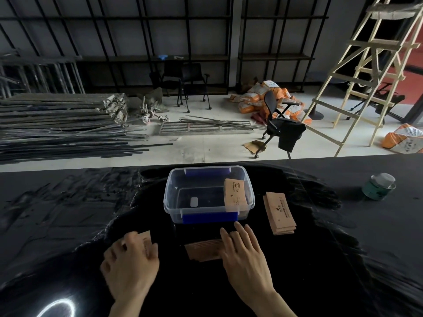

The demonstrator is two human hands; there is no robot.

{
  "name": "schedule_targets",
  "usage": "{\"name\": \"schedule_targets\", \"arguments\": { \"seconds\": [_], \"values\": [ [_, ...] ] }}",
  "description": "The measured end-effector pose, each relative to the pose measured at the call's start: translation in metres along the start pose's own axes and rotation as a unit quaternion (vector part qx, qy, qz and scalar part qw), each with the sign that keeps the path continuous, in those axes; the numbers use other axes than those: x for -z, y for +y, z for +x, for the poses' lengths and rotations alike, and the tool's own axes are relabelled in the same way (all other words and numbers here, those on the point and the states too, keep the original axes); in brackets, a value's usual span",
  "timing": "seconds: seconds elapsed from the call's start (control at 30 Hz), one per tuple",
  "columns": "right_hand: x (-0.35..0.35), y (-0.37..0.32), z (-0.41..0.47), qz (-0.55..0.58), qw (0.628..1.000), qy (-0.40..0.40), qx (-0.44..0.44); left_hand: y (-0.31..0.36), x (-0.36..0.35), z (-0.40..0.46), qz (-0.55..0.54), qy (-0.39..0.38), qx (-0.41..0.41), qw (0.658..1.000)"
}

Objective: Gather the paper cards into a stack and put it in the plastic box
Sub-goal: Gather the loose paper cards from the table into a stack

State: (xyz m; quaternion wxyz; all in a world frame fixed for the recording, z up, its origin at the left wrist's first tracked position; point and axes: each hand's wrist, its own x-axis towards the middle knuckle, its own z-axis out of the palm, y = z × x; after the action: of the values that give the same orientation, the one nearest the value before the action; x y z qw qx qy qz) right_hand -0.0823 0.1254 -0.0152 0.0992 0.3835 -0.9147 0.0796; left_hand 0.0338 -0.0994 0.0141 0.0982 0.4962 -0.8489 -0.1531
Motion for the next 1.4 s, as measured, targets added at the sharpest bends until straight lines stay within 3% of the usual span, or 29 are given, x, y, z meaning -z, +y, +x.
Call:
{"name": "schedule_targets", "arguments": {
  "seconds": [0.07, 0.17, 0.37, 0.47, 0.6, 0.77, 0.87, 0.97, 1.07, 1.13, 1.3, 1.4],
  "values": [
    [0.0, 0.0, -0.001, -0.001, 1.0, 0.001, 0.003, -0.012, -0.003, -0.001, 0.06, -0.048, 0.029, 0.997],
    [0.002, 0.001, -0.001, 0.011, 1.0, 0.005, -0.003, -0.01, -0.001, 0.0, 0.048, -0.034, -0.018, 0.998],
    [0.005, 0.004, -0.001, 0.016, 1.0, -0.011, 0.014, 0.014, 0.002, 0.005, -0.178, -0.062, -0.168, 0.968],
    [0.004, 0.005, 0.002, 0.037, 0.998, -0.042, 0.012, 0.038, 0.001, 0.004, -0.221, -0.104, -0.229, 0.942],
    [0.0, 0.004, 0.0, 0.045, 0.999, -0.019, 0.002, 0.07, -0.006, -0.008, -0.226, -0.158, -0.294, 0.915],
    [-0.001, 0.003, -0.004, 0.076, 0.997, 0.011, -0.005, 0.091, -0.015, -0.031, -0.287, -0.222, -0.283, 0.888],
    [0.002, 0.006, -0.004, 0.064, 0.998, 0.025, 0.014, 0.086, -0.013, -0.031, -0.328, -0.175, -0.243, 0.896],
    [0.003, 0.006, -0.003, 0.039, 0.999, 0.021, 0.019, 0.067, -0.007, -0.025, -0.297, -0.194, -0.237, 0.904],
    [0.003, 0.002, -0.001, 0.018, 1.0, 0.008, 0.012, 0.063, -0.002, -0.024, -0.159, -0.269, -0.307, 0.899],
    [0.005, 0.0, 0.0, 0.015, 1.0, 0.009, 0.01, 0.071, -0.003, -0.026, -0.114, -0.254, -0.332, 0.901],
    [0.021, 0.009, 0.0, 0.056, 0.998, 0.036, -0.001, 0.082, -0.006, -0.029, -0.104, -0.231, -0.33, 0.909],
    [0.034, 0.022, 0.0, 0.158, 0.986, 0.035, -0.035, 0.088, -0.009, -0.032, -0.136, -0.242, -0.319, 0.906]
  ]
}}
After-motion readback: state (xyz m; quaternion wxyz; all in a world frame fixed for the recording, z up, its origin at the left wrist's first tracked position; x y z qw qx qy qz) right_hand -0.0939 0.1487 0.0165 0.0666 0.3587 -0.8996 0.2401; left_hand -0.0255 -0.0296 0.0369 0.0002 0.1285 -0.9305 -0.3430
